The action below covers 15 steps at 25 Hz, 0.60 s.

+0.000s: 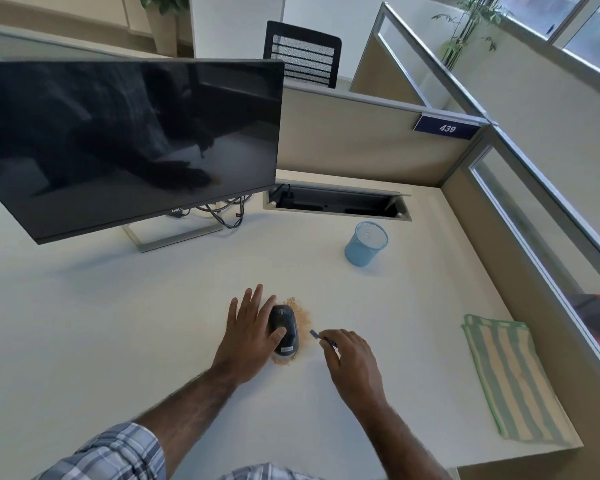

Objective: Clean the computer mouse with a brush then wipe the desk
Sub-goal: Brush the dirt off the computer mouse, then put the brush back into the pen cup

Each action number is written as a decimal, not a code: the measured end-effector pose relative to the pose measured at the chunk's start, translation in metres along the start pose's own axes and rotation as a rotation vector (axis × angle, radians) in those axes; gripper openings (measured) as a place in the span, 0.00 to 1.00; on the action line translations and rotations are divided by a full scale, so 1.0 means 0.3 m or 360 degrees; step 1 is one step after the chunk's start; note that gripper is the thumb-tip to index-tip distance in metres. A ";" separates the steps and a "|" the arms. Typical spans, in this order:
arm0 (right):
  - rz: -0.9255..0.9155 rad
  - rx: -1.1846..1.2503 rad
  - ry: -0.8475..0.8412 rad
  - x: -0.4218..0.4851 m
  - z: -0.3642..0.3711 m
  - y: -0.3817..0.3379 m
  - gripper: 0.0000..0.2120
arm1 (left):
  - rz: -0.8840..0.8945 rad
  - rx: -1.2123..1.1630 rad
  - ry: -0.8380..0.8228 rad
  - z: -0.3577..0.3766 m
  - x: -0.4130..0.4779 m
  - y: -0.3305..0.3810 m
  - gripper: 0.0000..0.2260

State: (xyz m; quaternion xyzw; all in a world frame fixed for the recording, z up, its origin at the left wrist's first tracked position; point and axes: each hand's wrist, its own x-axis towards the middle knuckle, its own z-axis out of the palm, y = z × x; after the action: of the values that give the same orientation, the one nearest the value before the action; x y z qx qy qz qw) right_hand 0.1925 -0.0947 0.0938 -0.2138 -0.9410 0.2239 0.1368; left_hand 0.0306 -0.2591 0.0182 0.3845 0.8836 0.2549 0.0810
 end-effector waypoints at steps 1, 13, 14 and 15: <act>0.0011 0.0011 0.0013 0.013 -0.010 0.013 0.04 | 0.0037 0.0058 0.0028 -0.007 0.017 0.020 0.32; 0.0135 0.0026 0.0142 0.181 -0.231 0.285 0.05 | 0.0094 0.0459 -0.0062 0.108 0.357 0.394 0.34; 0.0154 0.0042 0.0148 0.202 -0.251 0.303 0.04 | 0.0072 0.0487 -0.0087 0.126 0.377 0.416 0.35; 0.0173 0.0061 0.0155 0.225 -0.269 0.320 0.03 | 0.0053 0.0516 -0.0112 0.146 0.392 0.433 0.36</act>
State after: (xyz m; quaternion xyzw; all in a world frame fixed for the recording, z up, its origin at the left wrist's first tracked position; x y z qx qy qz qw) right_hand 0.1950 0.0434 0.1283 -0.2724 -0.9158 0.2384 0.1742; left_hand 0.0470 -0.0826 0.0536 0.4157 0.9033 0.0965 0.0444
